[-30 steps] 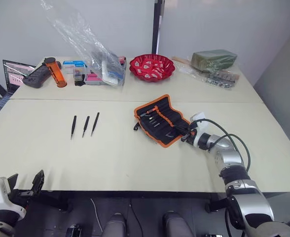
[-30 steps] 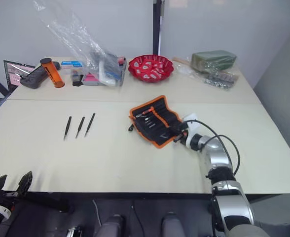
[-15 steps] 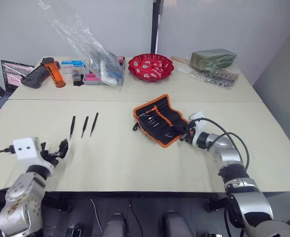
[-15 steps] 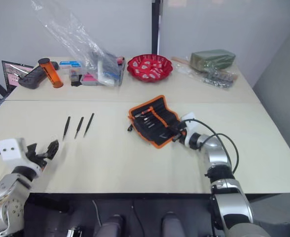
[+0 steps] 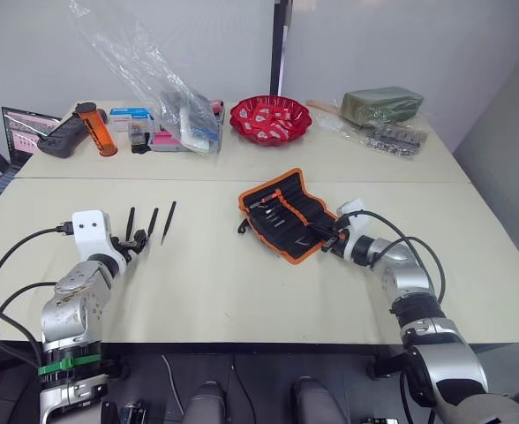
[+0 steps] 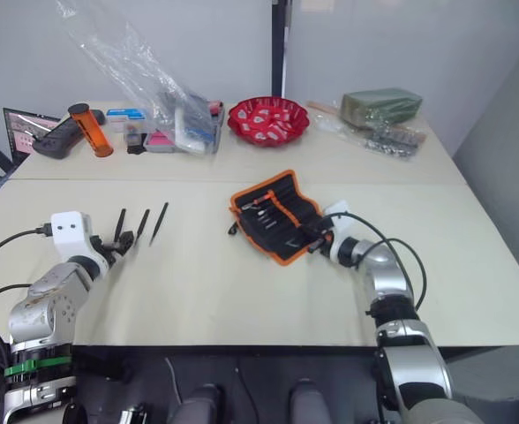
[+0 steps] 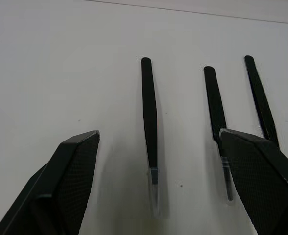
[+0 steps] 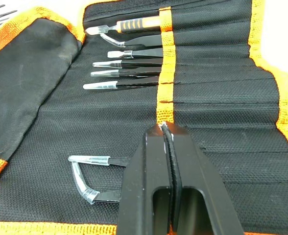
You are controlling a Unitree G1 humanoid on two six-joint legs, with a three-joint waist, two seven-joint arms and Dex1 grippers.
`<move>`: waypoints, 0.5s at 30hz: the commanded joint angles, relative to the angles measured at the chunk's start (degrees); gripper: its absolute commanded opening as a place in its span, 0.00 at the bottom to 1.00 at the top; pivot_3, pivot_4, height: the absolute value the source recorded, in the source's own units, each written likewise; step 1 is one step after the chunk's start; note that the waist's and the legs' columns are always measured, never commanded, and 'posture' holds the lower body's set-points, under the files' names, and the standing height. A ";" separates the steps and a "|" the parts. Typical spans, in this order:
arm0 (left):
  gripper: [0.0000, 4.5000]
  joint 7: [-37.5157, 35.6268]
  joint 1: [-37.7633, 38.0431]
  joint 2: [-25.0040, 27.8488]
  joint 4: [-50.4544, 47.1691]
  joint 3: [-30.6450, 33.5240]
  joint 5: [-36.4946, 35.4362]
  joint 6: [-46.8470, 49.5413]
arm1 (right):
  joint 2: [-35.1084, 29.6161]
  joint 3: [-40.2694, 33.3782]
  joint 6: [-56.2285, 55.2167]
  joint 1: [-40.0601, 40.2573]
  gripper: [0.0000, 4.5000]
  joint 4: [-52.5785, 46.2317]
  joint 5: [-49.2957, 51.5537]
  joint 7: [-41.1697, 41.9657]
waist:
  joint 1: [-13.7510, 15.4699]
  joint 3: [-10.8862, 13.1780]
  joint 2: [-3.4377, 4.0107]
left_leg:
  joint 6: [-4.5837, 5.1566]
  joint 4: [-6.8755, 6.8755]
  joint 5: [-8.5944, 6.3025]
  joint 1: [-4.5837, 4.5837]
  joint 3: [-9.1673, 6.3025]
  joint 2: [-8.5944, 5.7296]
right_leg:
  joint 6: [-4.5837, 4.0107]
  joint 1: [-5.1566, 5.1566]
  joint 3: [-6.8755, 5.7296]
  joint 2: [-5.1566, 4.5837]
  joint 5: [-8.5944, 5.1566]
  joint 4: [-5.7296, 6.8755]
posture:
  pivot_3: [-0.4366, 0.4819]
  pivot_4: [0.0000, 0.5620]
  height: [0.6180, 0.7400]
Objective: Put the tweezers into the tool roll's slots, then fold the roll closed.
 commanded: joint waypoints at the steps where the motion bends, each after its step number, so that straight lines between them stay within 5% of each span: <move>1: 0.61 1.57 -1.37 0.55 1.61 -0.19 1.12 -0.28 | -0.17 0.02 0.76 0.42 0.00 0.56 -0.83 -1.03 | -0.03 0.00 0.00 | 0.00 0.00 0.00 0.00 0.00 0.00 | 0.00 0.00 0.00 0.01 0.00 0.00 | 0.48 0.27 1.00; 9: 0.02 1.72 -2.84 0.48 4.86 -0.09 1.40 -1.79 | -0.16 0.06 0.98 0.52 0.00 -0.05 -0.77 -1.32 | 0.33 0.00 0.01 | 0.00 0.01 0.00 0.02 -0.01 -0.02 | 0.01 0.01 0.00 -0.01 0.00 0.01 | 0.48 0.27 1.00; 15: 0.01 0.99 -4.09 2.60 4.46 5.54 -1.52 -5.67 | -0.10 0.09 1.14 0.57 0.00 -0.42 -0.73 -1.50 | 0.31 0.00 0.01 | 0.00 0.01 0.00 -0.03 -0.01 -0.01 | 0.01 -0.03 0.00 0.00 0.00 0.01 | 0.48 0.27 1.00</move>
